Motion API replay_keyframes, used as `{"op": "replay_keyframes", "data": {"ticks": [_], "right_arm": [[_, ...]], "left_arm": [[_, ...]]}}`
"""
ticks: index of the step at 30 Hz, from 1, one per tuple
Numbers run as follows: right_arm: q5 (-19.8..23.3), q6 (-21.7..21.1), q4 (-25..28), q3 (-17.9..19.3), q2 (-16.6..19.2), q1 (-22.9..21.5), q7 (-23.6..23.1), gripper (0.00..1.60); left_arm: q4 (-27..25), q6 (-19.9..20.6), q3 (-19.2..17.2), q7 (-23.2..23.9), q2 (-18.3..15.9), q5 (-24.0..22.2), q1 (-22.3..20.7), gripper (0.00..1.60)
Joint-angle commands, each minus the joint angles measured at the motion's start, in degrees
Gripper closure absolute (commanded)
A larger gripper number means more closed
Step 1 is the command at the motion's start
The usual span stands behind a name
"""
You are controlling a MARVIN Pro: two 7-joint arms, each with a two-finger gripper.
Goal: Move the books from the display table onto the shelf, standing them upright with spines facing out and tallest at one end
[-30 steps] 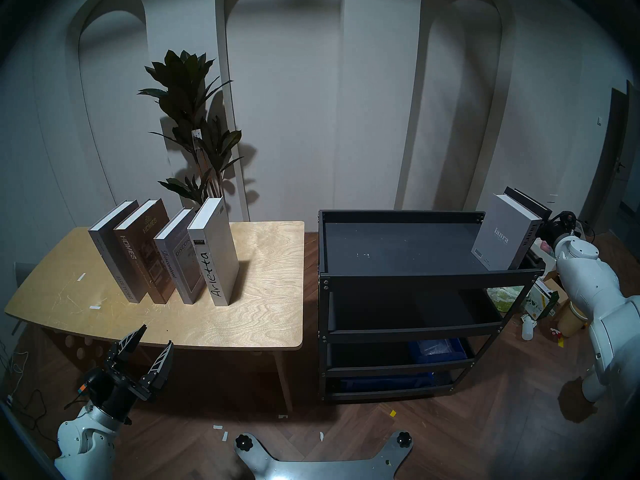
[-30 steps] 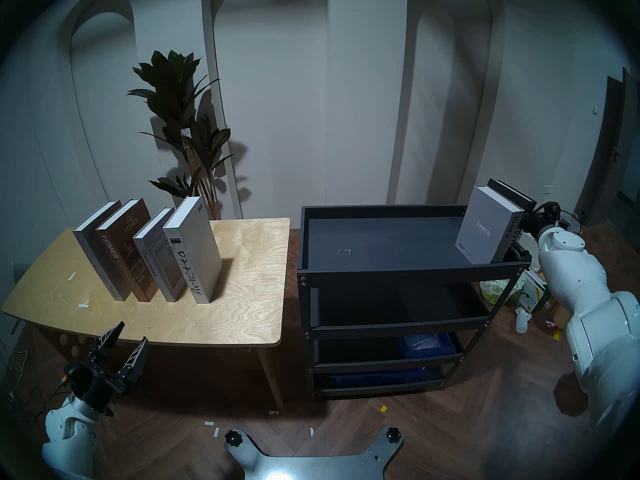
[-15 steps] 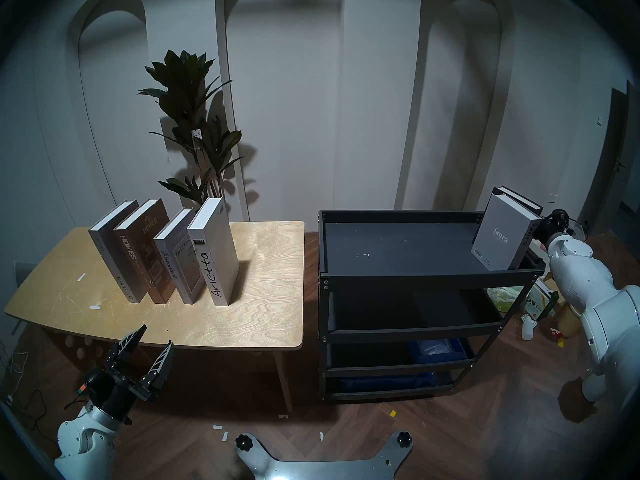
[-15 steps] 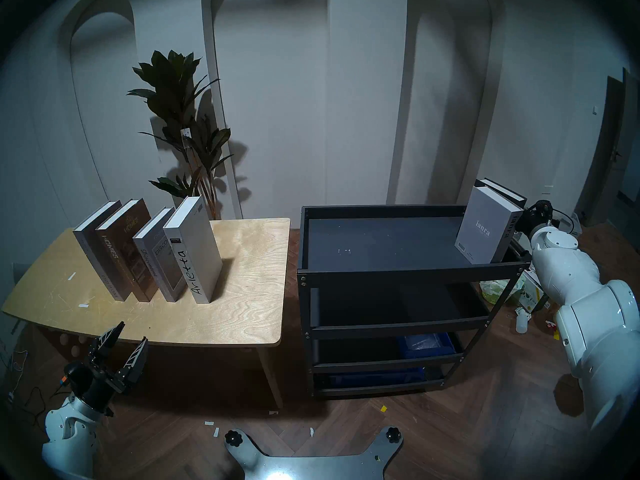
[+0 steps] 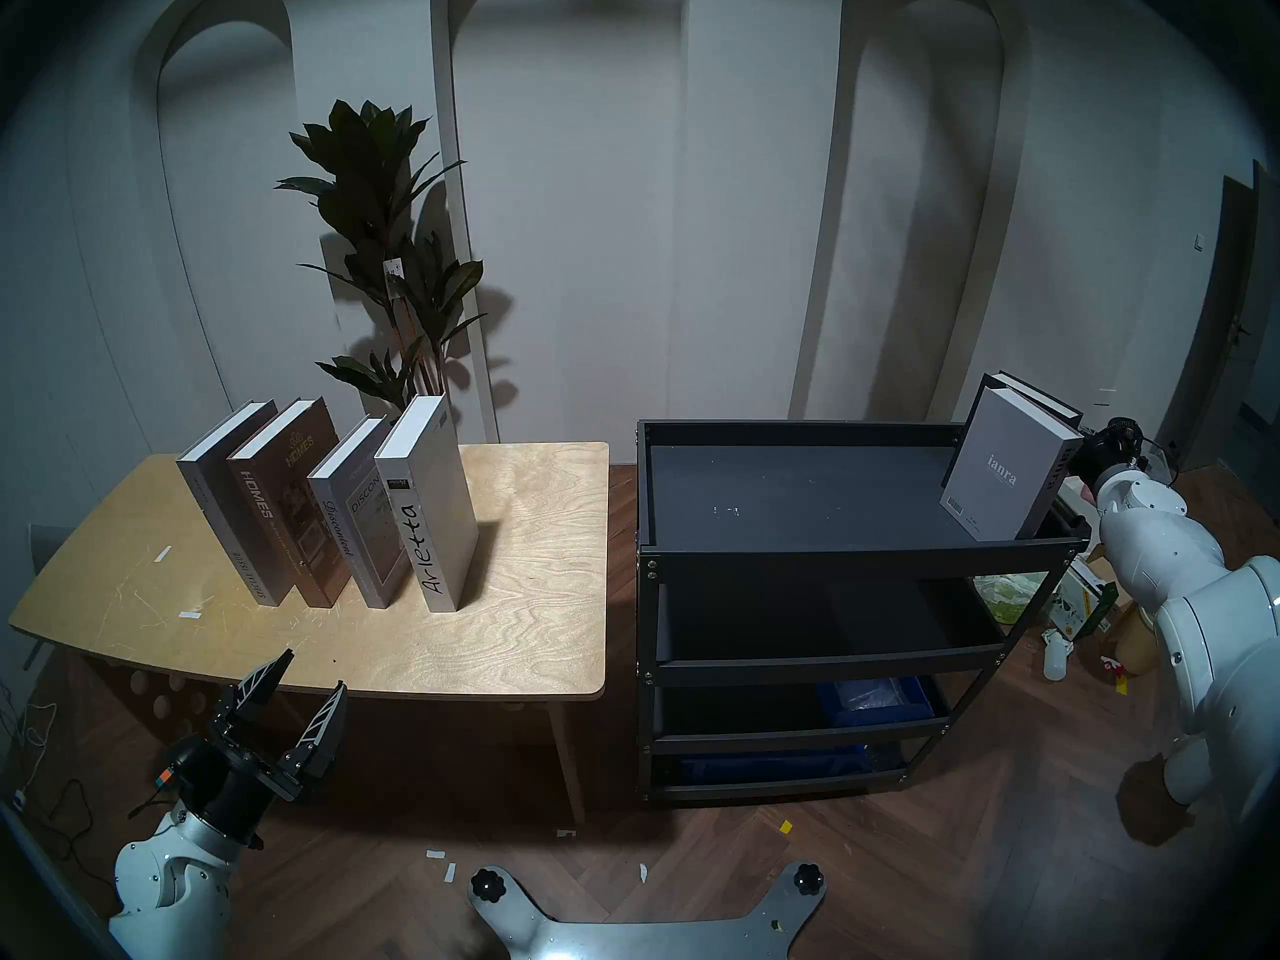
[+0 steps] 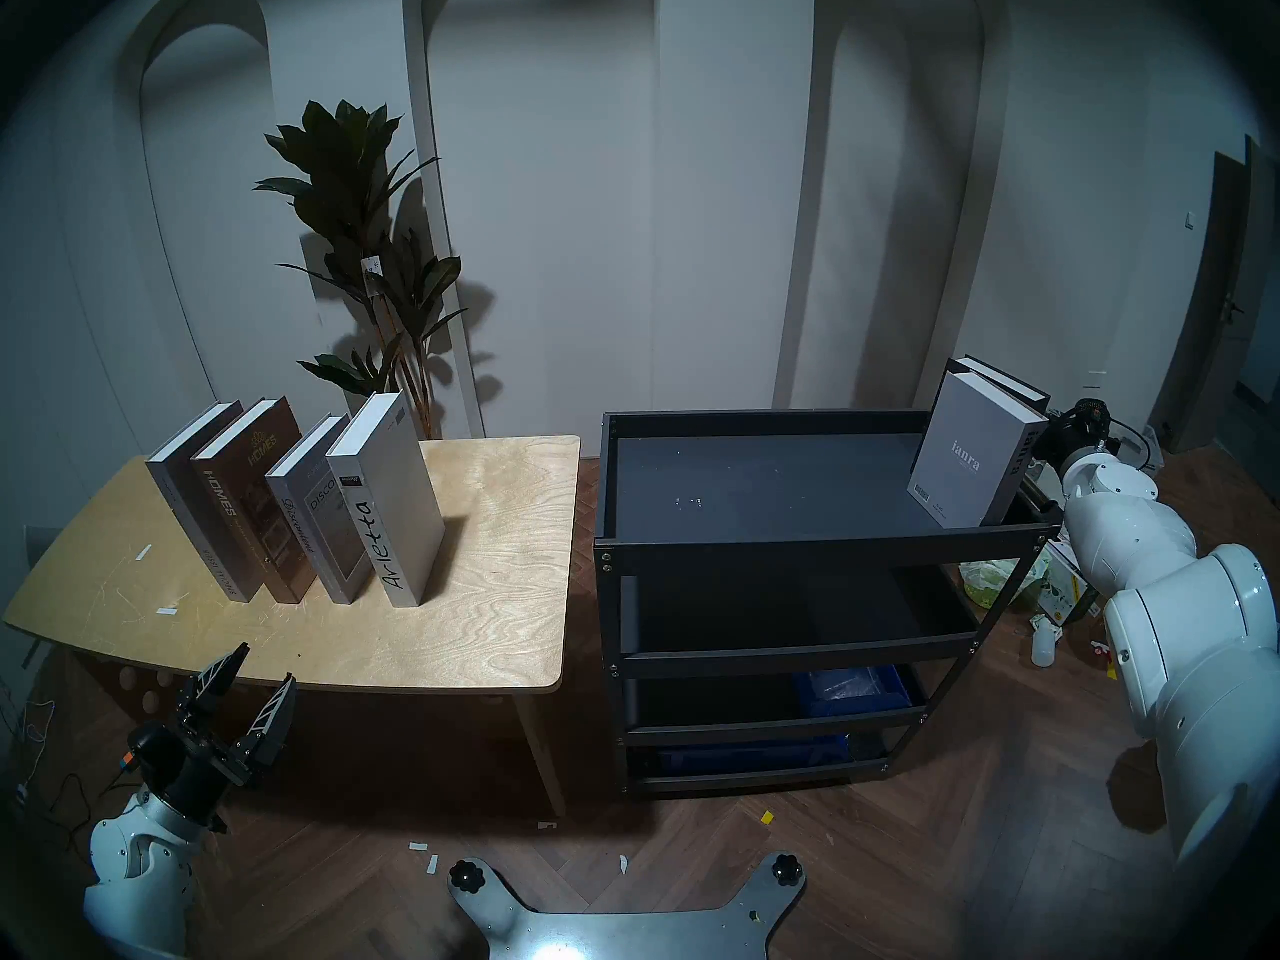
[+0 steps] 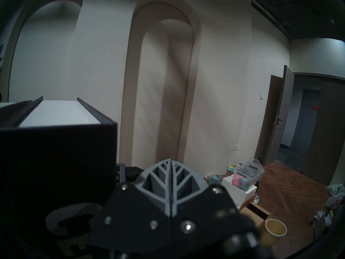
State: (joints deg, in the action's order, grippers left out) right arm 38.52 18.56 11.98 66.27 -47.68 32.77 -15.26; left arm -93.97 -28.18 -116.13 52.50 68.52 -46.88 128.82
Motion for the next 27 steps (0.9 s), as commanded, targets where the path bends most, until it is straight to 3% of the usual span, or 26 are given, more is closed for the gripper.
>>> {"op": "replay_keyframes", "data": {"ticks": [1, 15, 27], "right_arm": [[2.7, 4.1, 0.7, 2.9, 2.4, -1.1, -3.2, 0.0], [7.2, 9.7, 3.6, 8.2, 6.0, 2.4, -9.5, 0.0], [10.2, 16.1, 12.1, 11.8, 5.6, 1.1, -17.1, 0.0]], "left_arm": [[-0.8, -0.1, -0.1, 0.1, 0.0, 0.0, 0.0, 0.0], [-0.8, -0.1, -0.1, 0.1, 0.0, 0.0, 0.0, 0.0], [-0.5, -0.1, 0.0, 0.1, -0.1, 0.0, -0.2, 0.0]]}}
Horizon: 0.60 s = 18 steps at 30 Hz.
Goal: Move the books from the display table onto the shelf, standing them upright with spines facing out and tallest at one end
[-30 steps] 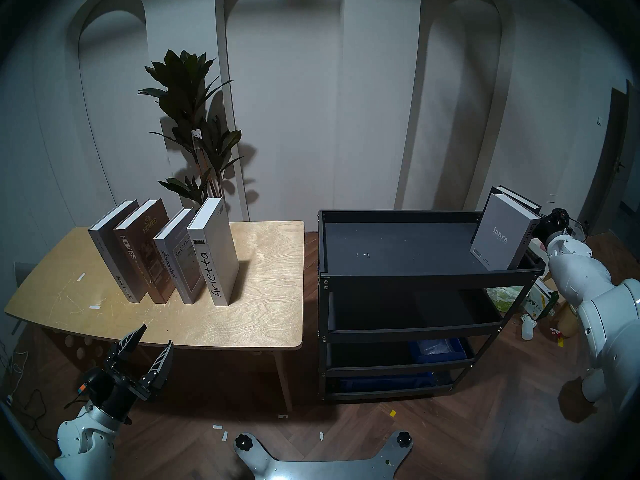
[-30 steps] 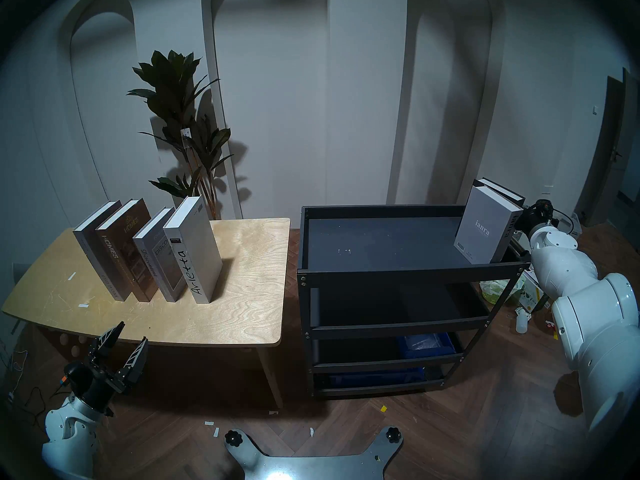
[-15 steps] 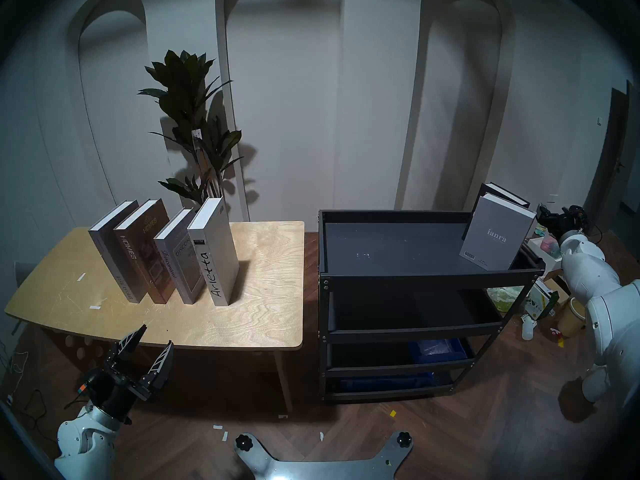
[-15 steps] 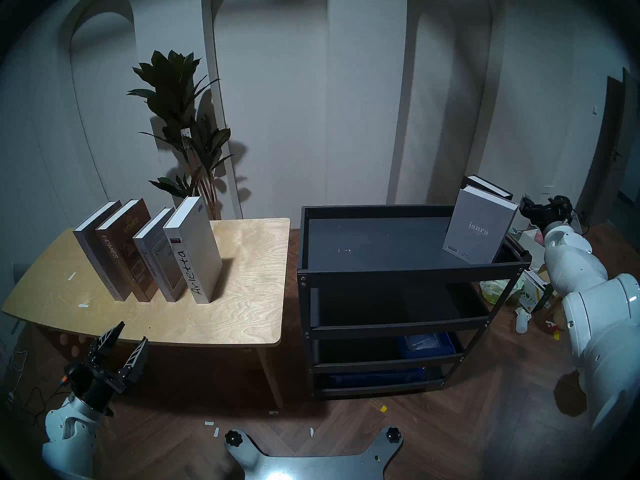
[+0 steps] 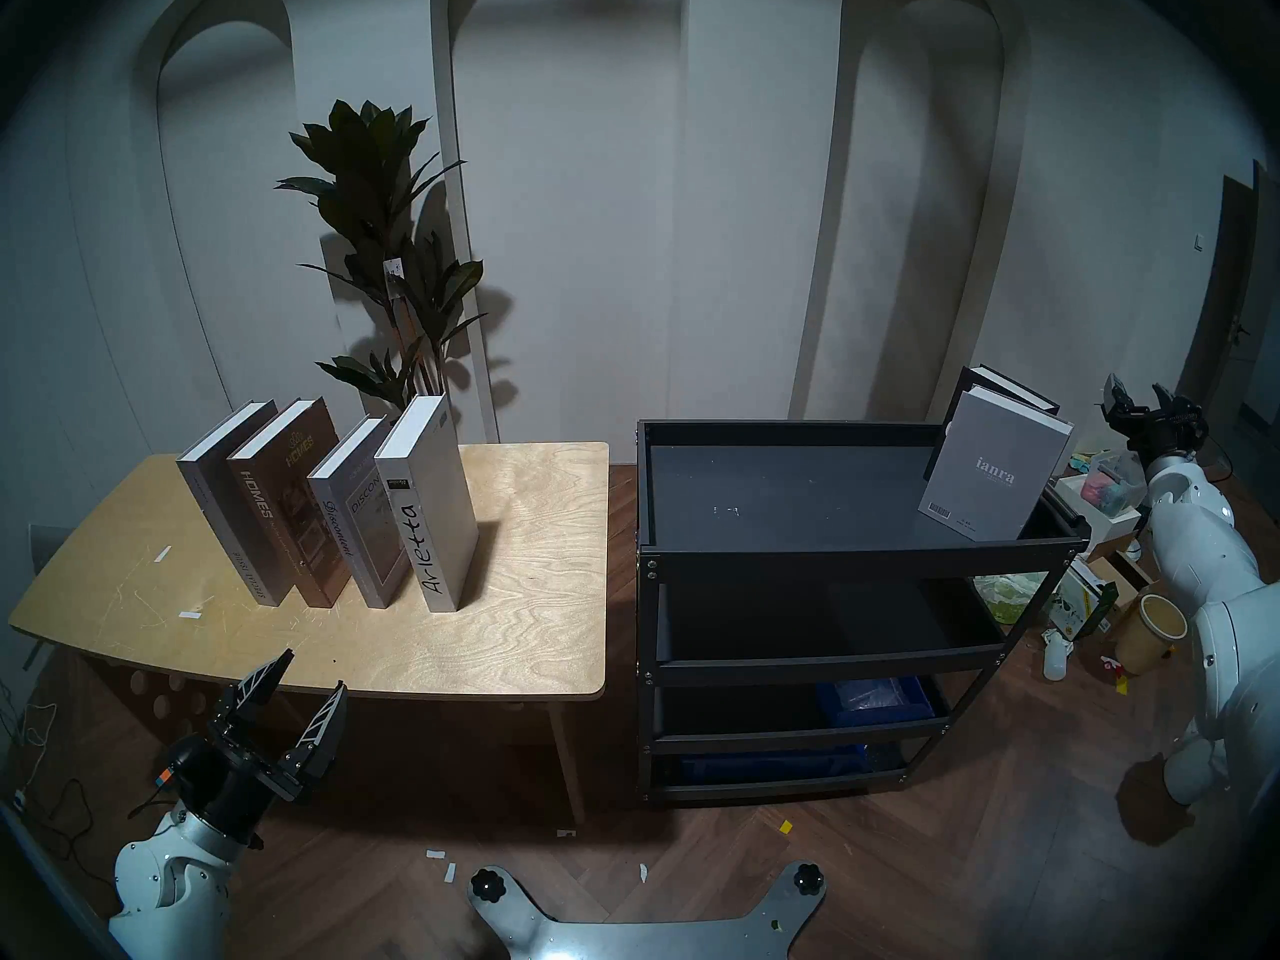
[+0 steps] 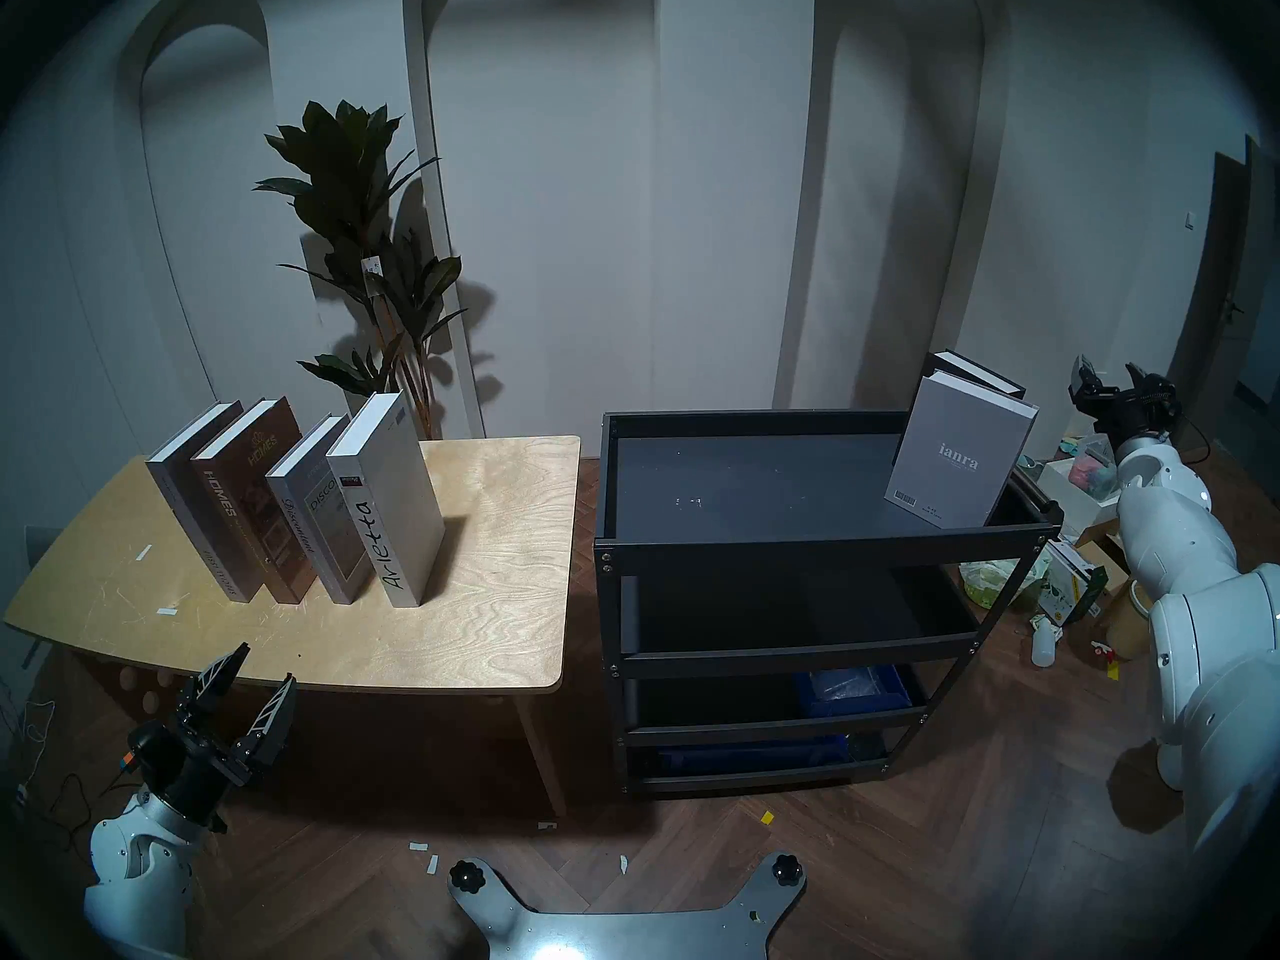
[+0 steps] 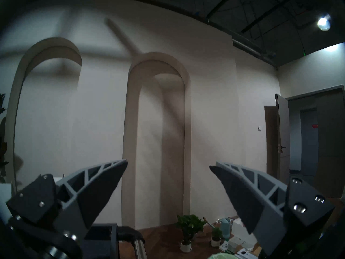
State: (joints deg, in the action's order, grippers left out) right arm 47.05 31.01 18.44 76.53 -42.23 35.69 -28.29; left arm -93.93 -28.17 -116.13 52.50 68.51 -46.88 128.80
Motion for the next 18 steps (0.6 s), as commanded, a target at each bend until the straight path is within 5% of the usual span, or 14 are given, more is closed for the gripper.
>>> {"op": "replay_keyframes", "data": {"ticks": [1, 12, 13, 14, 15, 16, 18], "right_arm": [[1.8, 3.9, 6.8, 1.6, 0.1, -1.5, -4.7, 0.0], [2.1, 1.3, 13.1, -0.2, -0.8, 3.1, -14.5, 0.0], [2.1, 1.1, 13.7, -0.4, -0.5, 3.6, -15.4, 0.76], [2.0, 1.0, 14.2, -0.7, -0.1, 4.1, -16.4, 1.05], [2.0, 0.8, 14.5, -0.9, 0.2, 4.4, -17.1, 1.05], [2.0, 0.5, 15.1, -1.1, 0.7, 4.9, -18.1, 1.6], [2.1, 0.3, 16.1, -1.3, 1.8, 5.3, -19.7, 1.6]], "left_arm": [[-0.5, -0.1, 0.0, 0.1, -0.1, 0.0, -0.1, 0.0], [-0.3, -0.1, 0.0, 0.1, -0.1, 0.0, -0.2, 0.0], [-0.3, -0.1, 0.0, 0.1, -0.1, 0.0, -0.2, 0.0], [-0.2, -0.1, 0.0, 0.1, -0.1, 0.0, -0.2, 0.0], [-0.2, -0.1, 0.0, 0.1, -0.1, 0.0, -0.2, 0.0], [-0.2, -0.1, 0.0, 0.1, -0.1, 0.0, -0.2, 0.0], [-0.2, -0.1, 0.0, 0.1, -0.1, 0.0, -0.3, 0.0]]}}
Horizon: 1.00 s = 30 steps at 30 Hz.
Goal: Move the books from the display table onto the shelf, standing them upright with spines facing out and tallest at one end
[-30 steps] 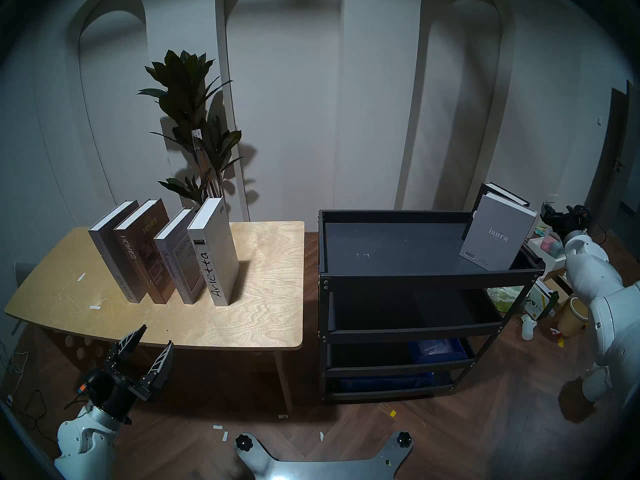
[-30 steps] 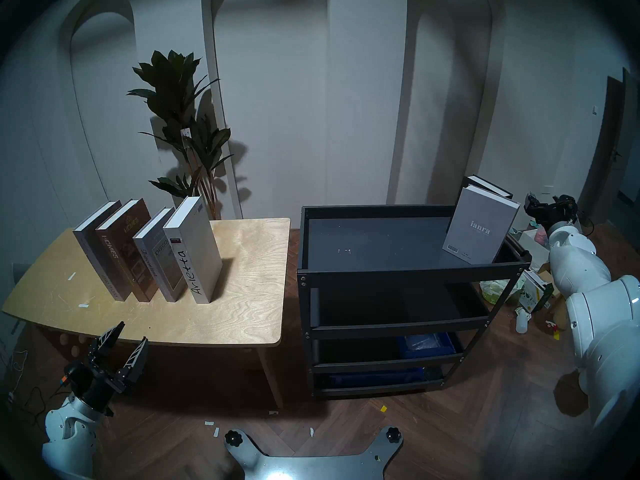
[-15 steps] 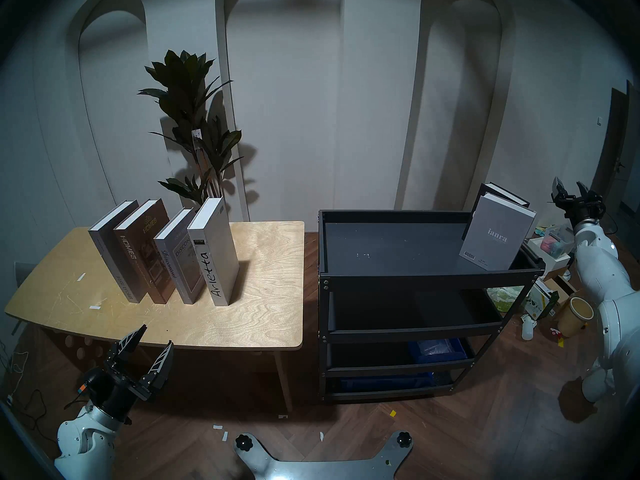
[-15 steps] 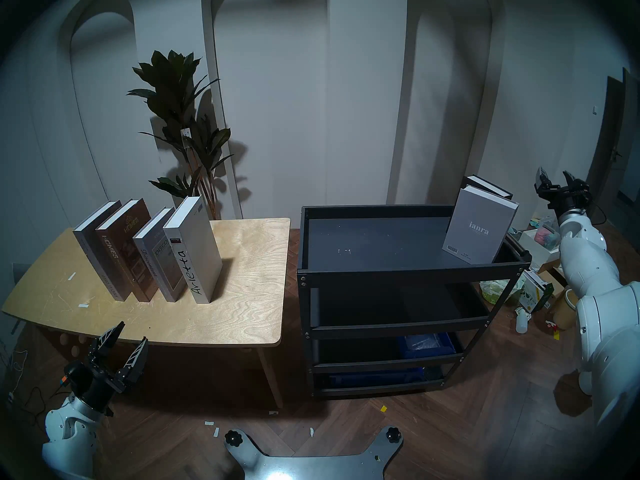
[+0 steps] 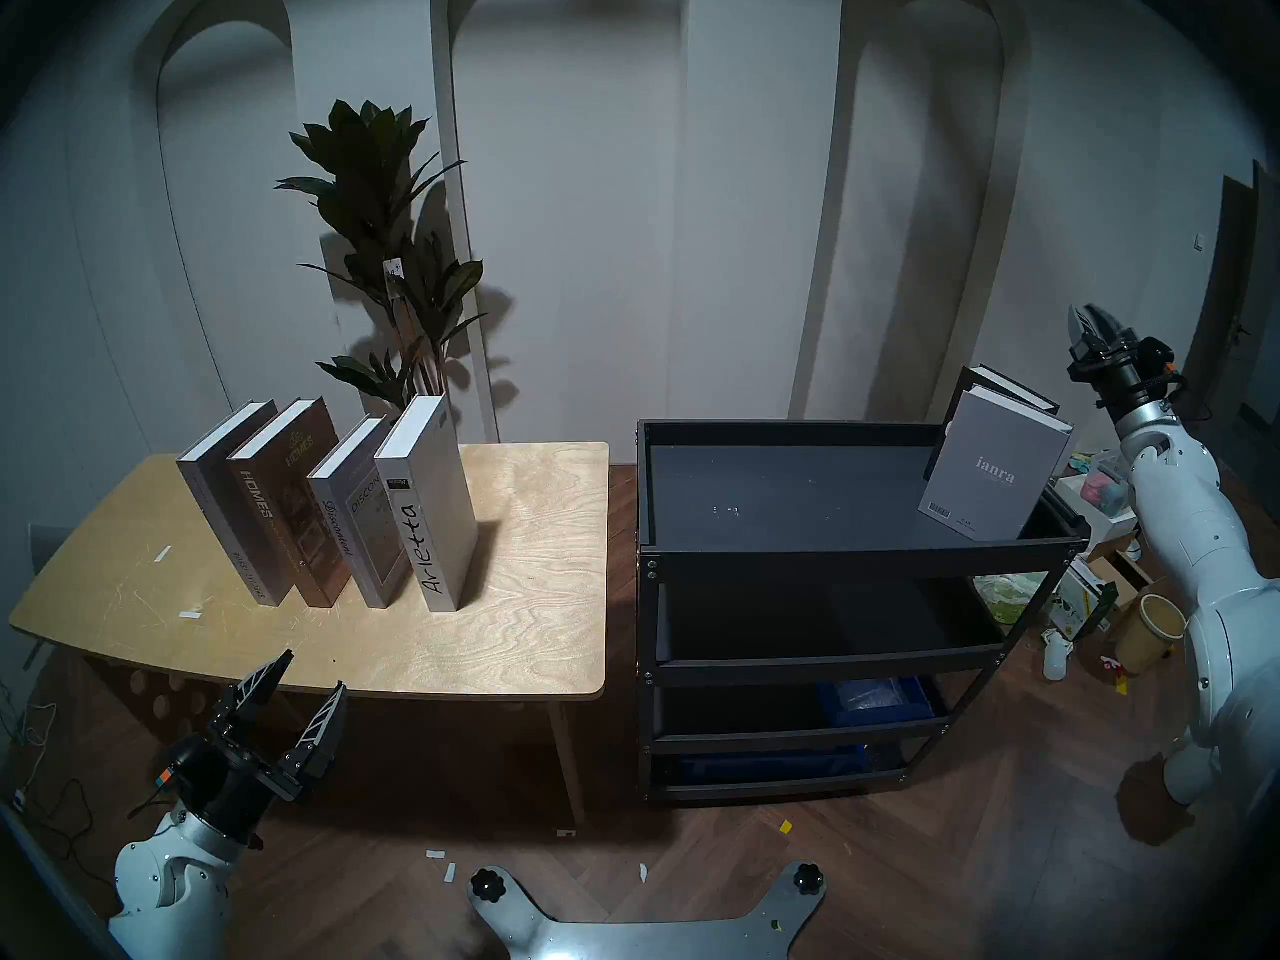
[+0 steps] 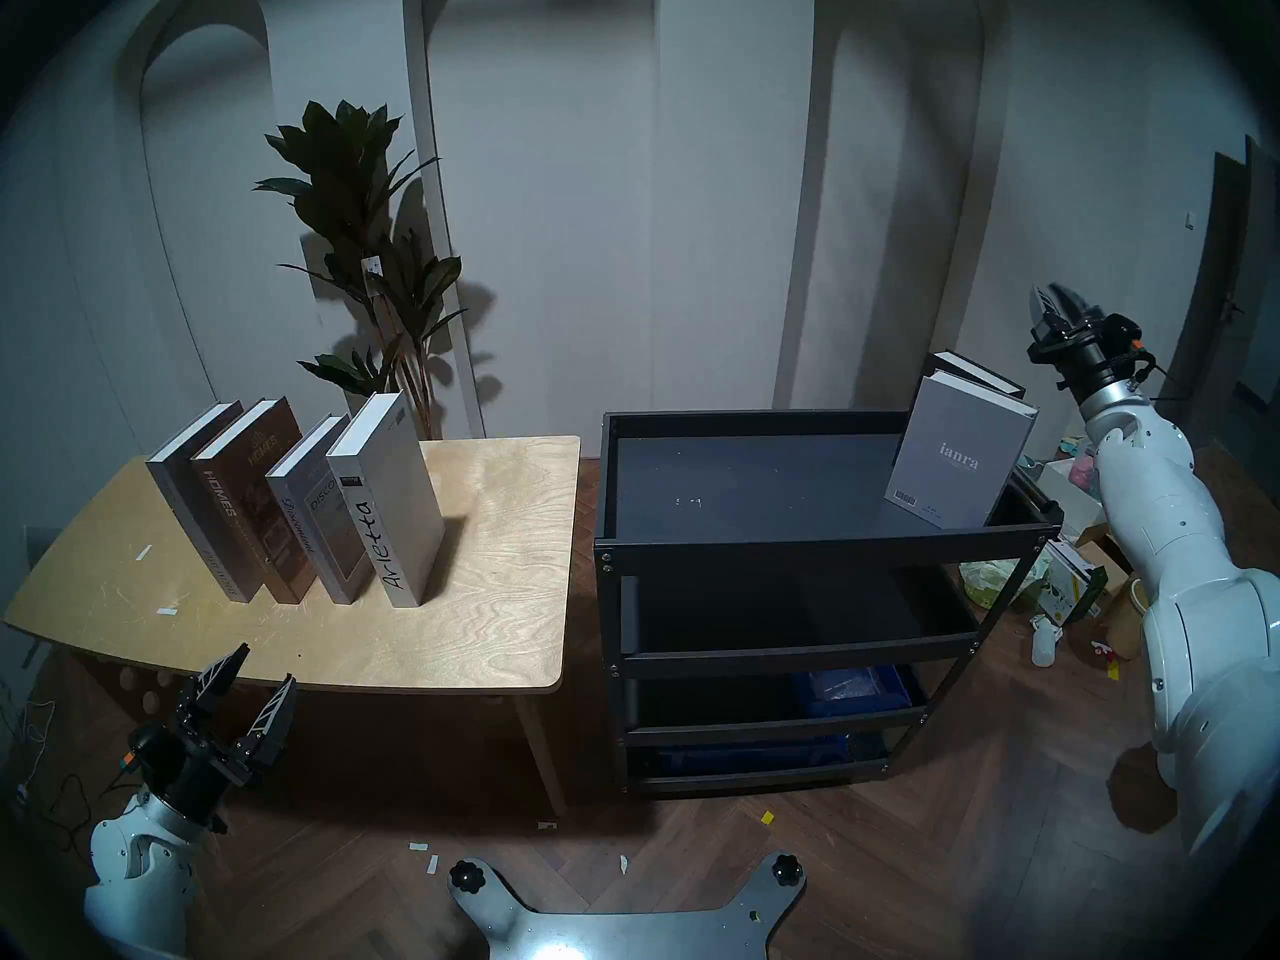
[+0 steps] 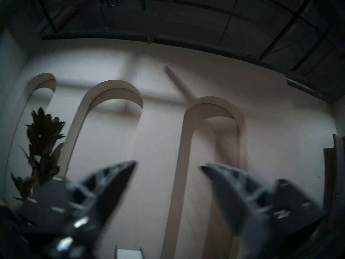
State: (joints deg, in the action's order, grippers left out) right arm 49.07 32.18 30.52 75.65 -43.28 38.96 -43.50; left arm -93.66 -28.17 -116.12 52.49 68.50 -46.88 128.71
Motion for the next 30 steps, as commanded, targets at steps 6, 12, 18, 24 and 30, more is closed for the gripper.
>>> {"op": "replay_keyframes", "data": {"ticks": [6, 12, 18, 24, 30], "right_arm": [[0.4, -1.2, 7.7, 0.0, 6.9, 2.4, -9.3, 1.6], [0.4, -2.4, 10.8, 0.9, 10.8, 3.7, -14.2, 1.6], [0.4, -4.1, 12.1, 2.9, 14.5, 5.0, -18.7, 1.6], [1.1, -6.5, 10.3, 6.2, 17.5, 7.2, -22.9, 1.6], [2.5, -9.4, 6.5, 9.2, 20.9, 10.6, -26.6, 0.0]], "left_arm": [[-0.4, -0.1, 0.0, 0.1, -0.1, 0.0, -0.2, 0.0], [-0.3, -0.1, 0.0, 0.1, -0.1, 0.0, -0.3, 0.0], [-0.3, -0.1, 0.0, 0.1, -0.1, 0.0, -0.4, 0.0], [-0.2, -0.1, 0.0, 0.2, -0.1, 0.0, -0.4, 0.0], [-0.2, -0.1, 0.0, 0.2, -0.1, 0.0, -0.5, 0.0]]}}
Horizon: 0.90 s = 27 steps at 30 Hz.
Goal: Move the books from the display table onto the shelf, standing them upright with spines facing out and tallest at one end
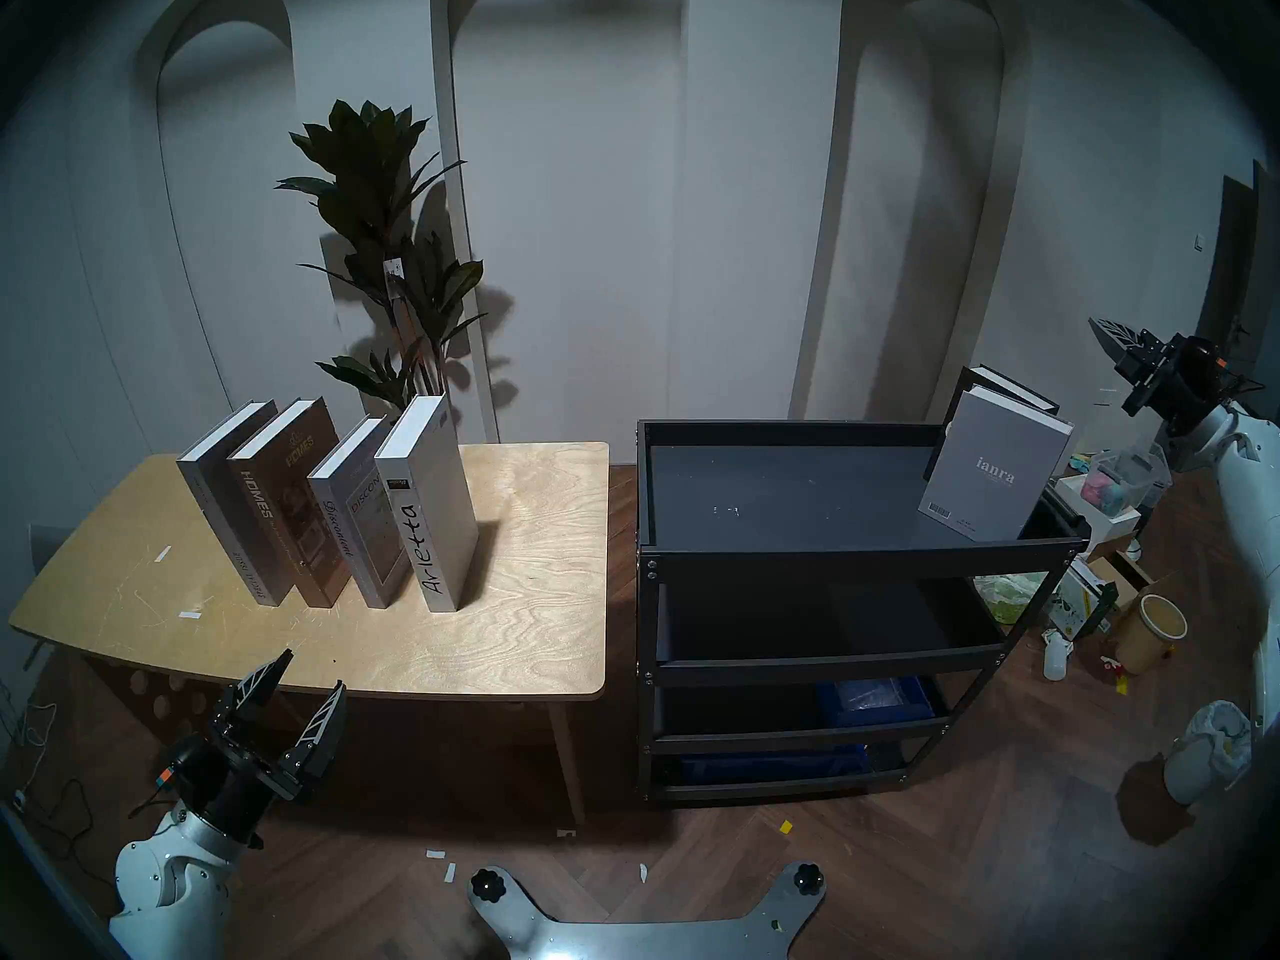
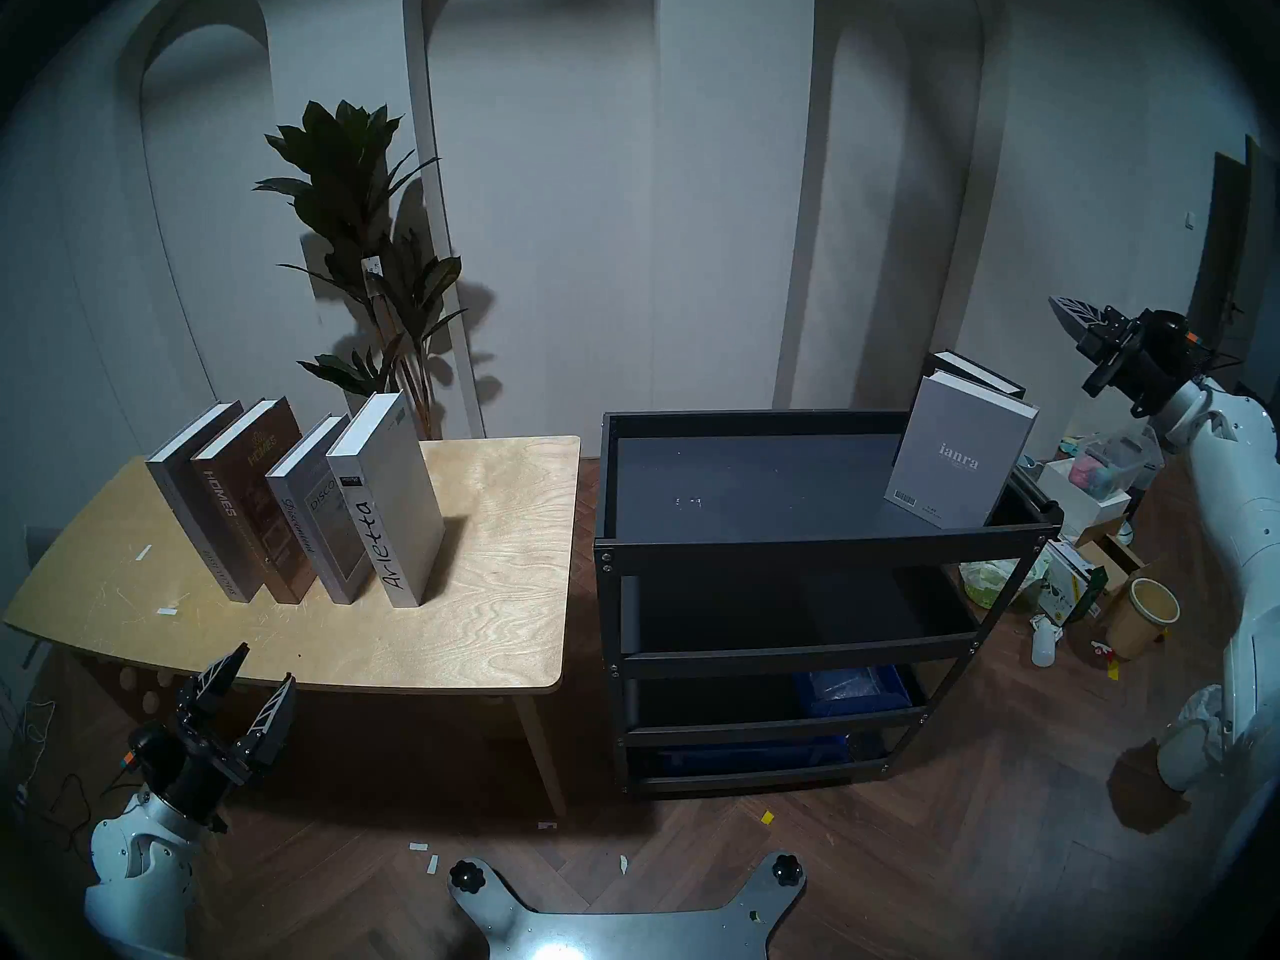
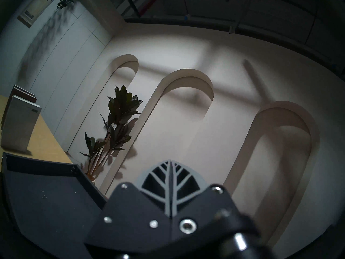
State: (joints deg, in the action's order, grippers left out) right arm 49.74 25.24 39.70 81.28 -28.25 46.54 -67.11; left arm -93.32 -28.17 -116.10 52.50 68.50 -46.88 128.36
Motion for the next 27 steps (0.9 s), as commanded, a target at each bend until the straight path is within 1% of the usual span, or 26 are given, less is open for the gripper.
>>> {"op": "replay_keyframes", "data": {"ticks": [1, 2, 3, 4, 8, 11, 13, 14, 18, 24, 27], "right_arm": [[2.0, -3.0, -3.5, 4.1, 6.3, 3.6, -3.7, 0.0], [2.3, -3.6, -4.3, 4.2, 7.6, 4.6, -4.6, 0.0], [2.3, -3.6, -4.3, 4.2, 7.6, 4.6, -4.6, 0.0], [2.7, -4.5, -6.0, 5.0, 8.0, 5.8, -6.0, 0.0], [4.1, -7.0, -9.7, 5.7, 10.2, 8.9, -9.3, 0.0], [5.3, -9.1, -12.7, 6.2, 10.0, 11.4, -12.7, 0.0], [6.2, -10.7, -14.6, 6.5, 9.2, 12.7, -14.7, 0.0], [7.0, -11.7, -15.5, 6.8, 8.7, 13.5, -16.6, 0.0], [9.7, -14.9, -17.2, 7.8, 6.0, 15.6, -17.9, 0.0], [14.7, -18.3, -15.9, 10.4, 2.4, 17.6, -17.9, 0.0], [16.8, -19.1, -13.9, 11.7, 1.0, 18.6, -17.9, 0.0]], "left_arm": [[-0.6, -0.1, 0.0, 0.2, -0.1, 0.0, -0.1, 0.0], [-0.6, -0.1, 0.0, 0.2, -0.1, 0.0, -0.1, 0.0], [-0.6, -0.1, 0.0, 0.2, -0.1, 0.0, -0.1, 0.0], [-0.6, -0.1, 0.0, 0.2, -0.1, 0.0, -0.1, 0.0], [-0.6, -0.1, 0.0, 0.2, -0.1, 0.0, -0.1, 0.0], [-0.6, -0.1, 0.0, 0.2, -0.1, 0.0, -0.1, 0.0], [-0.7, -0.2, 0.0, 0.3, 0.0, 0.0, -0.1, 0.0], [-0.7, -0.2, 0.0, 0.3, 0.0, 0.0, -0.1, 0.0], [-0.8, -0.2, 0.0, 0.4, 0.0, 0.0, 0.0, 0.0], [-1.0, -0.2, -0.1, 0.5, 0.0, -0.1, 0.1, 0.0], [-1.1, -0.2, -0.1, 0.5, 0.1, -0.1, 0.1, 0.0]]}}
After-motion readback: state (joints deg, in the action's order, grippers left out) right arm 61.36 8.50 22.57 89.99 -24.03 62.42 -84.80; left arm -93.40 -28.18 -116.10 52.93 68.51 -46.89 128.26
